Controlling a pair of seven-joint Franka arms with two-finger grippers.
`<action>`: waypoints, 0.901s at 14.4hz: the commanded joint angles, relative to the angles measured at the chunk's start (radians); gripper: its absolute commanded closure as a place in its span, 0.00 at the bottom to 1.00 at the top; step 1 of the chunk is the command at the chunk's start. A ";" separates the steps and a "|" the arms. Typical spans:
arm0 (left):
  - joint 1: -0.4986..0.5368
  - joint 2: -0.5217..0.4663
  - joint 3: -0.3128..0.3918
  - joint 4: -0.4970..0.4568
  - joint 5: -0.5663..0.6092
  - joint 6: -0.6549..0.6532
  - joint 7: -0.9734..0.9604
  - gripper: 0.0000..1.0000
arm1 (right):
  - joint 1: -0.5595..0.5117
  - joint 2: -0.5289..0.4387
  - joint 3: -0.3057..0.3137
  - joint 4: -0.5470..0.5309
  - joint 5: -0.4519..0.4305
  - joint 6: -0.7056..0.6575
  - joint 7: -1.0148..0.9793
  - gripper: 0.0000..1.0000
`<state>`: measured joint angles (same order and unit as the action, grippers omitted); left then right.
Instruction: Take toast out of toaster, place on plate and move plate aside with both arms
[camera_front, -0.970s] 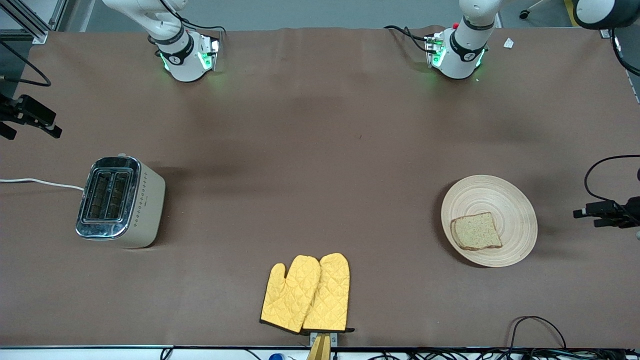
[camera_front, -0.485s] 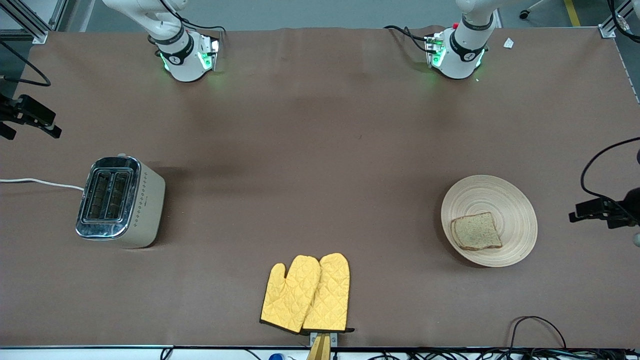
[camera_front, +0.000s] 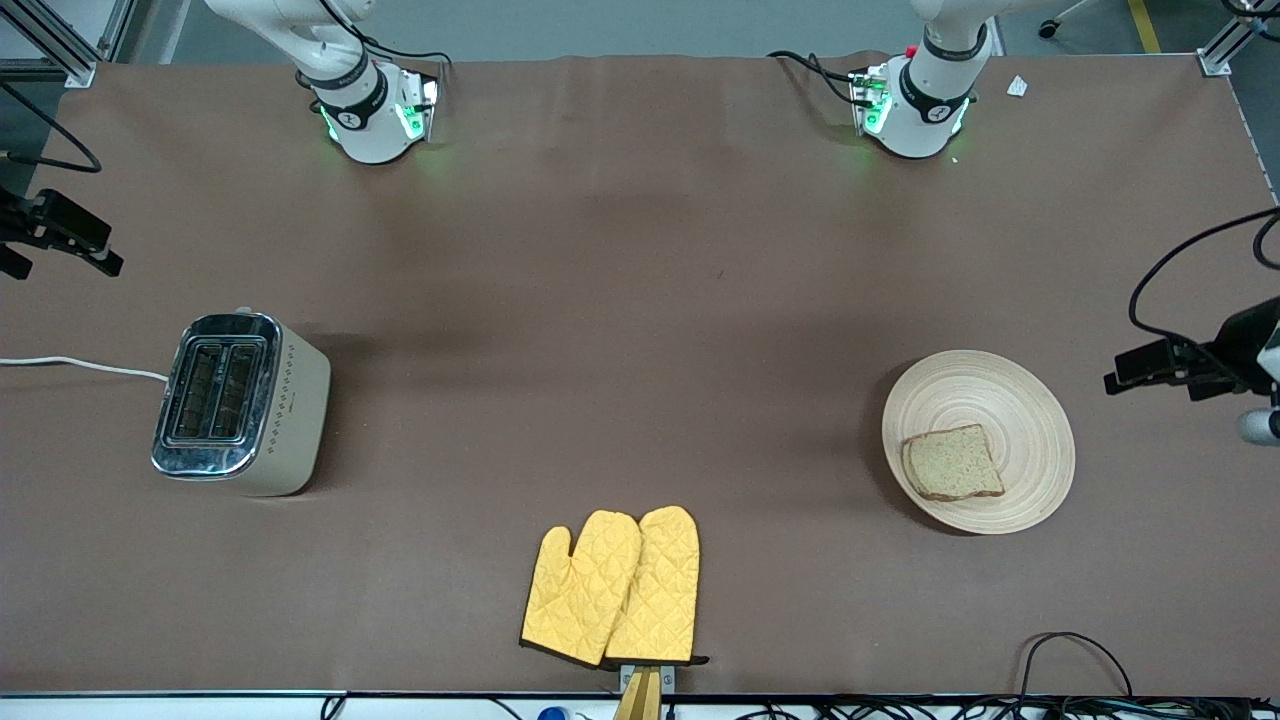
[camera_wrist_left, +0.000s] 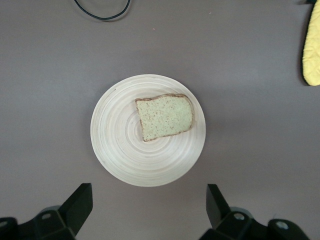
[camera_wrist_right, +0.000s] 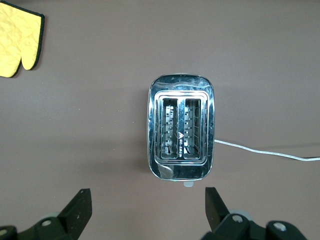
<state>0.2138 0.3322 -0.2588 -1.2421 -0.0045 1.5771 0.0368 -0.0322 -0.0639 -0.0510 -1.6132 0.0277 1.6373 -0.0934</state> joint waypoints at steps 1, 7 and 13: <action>-0.004 -0.061 -0.008 -0.033 0.009 -0.020 -0.009 0.00 | 0.002 -0.004 0.002 0.004 -0.017 -0.001 0.004 0.00; -0.008 -0.110 -0.031 -0.033 0.015 -0.089 -0.011 0.00 | 0.002 -0.004 0.002 0.004 -0.017 0.001 0.006 0.00; -0.183 -0.211 0.113 -0.066 0.034 -0.100 -0.002 0.00 | -0.005 -0.004 0.000 0.007 -0.009 0.001 0.007 0.00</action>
<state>0.0916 0.1956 -0.2100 -1.2525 0.0074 1.4811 0.0352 -0.0326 -0.0639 -0.0517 -1.6128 0.0277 1.6376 -0.0931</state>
